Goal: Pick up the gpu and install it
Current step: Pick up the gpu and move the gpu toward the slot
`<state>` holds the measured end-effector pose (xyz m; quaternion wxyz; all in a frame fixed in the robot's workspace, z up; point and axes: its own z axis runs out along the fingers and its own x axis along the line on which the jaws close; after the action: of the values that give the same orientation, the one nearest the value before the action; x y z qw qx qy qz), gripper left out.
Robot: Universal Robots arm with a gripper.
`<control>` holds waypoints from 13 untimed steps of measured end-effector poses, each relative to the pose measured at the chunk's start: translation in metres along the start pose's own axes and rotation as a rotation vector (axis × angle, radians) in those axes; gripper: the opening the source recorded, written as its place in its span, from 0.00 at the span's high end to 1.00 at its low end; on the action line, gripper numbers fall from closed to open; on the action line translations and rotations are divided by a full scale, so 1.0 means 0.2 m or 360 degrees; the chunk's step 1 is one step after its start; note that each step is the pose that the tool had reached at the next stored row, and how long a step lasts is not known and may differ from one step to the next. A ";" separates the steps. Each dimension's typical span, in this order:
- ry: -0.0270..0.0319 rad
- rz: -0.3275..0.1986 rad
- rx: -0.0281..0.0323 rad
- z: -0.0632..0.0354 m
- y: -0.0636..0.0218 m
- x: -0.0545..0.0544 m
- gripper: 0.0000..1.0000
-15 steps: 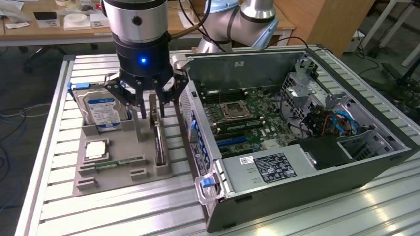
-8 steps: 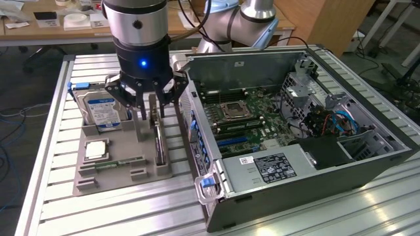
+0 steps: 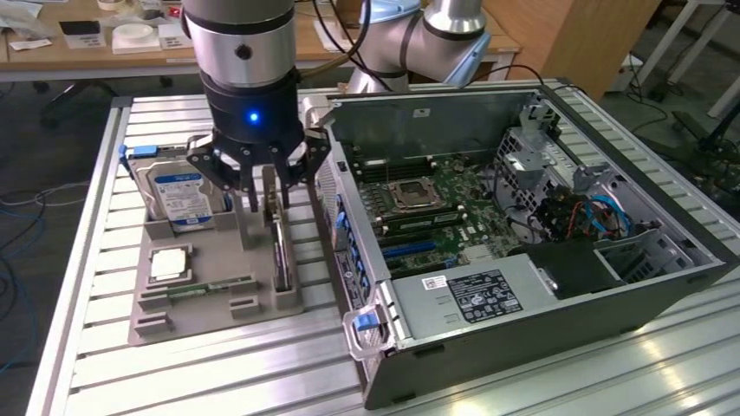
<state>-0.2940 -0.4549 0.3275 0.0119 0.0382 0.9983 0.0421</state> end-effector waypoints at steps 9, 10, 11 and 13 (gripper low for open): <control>0.00011 0.0000 -0.00162 0.060 0.005 0.00 0.58; 0.00014 0.0000 -0.00161 0.061 0.005 0.00 0.58; 0.00014 0.0000 -0.00160 0.061 0.005 0.00 0.58; 0.00014 0.0000 -0.00161 0.061 0.005 0.00 0.58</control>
<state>-0.2940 -0.4529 0.3154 0.0116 0.0382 0.9981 0.0472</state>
